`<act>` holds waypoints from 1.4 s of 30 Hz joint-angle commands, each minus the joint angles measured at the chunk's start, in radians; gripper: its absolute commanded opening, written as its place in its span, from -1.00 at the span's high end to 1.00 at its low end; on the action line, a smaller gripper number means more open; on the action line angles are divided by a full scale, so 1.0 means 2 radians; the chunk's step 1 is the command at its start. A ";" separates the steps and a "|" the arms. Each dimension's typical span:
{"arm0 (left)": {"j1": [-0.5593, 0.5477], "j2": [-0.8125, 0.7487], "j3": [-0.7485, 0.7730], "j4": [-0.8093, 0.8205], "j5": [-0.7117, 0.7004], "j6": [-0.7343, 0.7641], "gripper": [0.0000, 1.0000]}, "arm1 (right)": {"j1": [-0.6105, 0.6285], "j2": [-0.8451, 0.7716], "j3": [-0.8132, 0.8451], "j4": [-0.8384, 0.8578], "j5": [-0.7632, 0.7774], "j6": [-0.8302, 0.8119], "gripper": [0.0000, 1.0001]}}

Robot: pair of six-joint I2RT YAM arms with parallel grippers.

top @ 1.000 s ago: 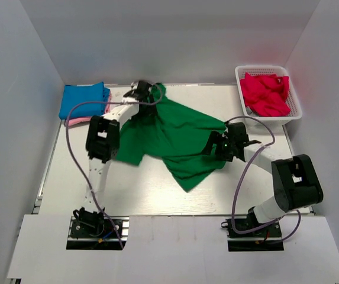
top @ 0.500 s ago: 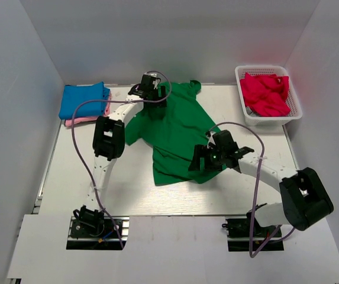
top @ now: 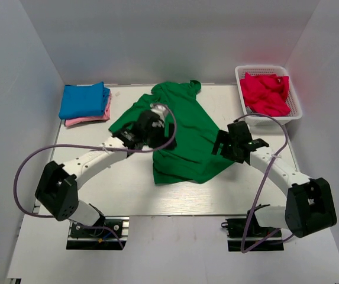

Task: Fold and stack the t-shirts
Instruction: Flatten out the tshirt

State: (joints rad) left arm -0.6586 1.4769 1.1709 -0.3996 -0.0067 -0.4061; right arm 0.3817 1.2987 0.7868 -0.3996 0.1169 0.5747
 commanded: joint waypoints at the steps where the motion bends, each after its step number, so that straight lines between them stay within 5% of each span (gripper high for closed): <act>1: -0.055 0.003 -0.067 -0.034 0.040 -0.039 -0.91 | -0.023 -0.028 0.002 -0.025 0.060 0.007 -0.80; 11: -0.152 0.037 -0.098 -0.053 -0.003 -0.075 -0.54 | -0.065 -0.052 -0.017 -0.026 0.057 -0.018 -0.80; 29: -0.158 0.168 -0.027 -0.050 -0.070 -0.115 -0.08 | -0.112 -0.059 -0.031 -0.014 0.024 -0.033 -0.80; 31: -0.163 0.174 -0.027 -0.059 -0.081 -0.121 0.03 | -0.113 -0.058 -0.032 -0.010 0.016 -0.034 -0.80; 36: -0.163 0.183 -0.006 -0.101 -0.101 -0.135 0.96 | -0.119 -0.050 -0.037 -0.006 0.002 -0.038 -0.80; 42: -0.163 0.148 0.010 -0.134 -0.112 -0.140 1.00 | -0.122 -0.042 -0.041 0.000 0.006 -0.037 -0.80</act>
State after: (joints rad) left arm -0.9836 1.8252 1.1606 -0.5941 -0.1955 -0.6724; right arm 0.1440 1.2076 0.7174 -0.4339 0.1322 0.5125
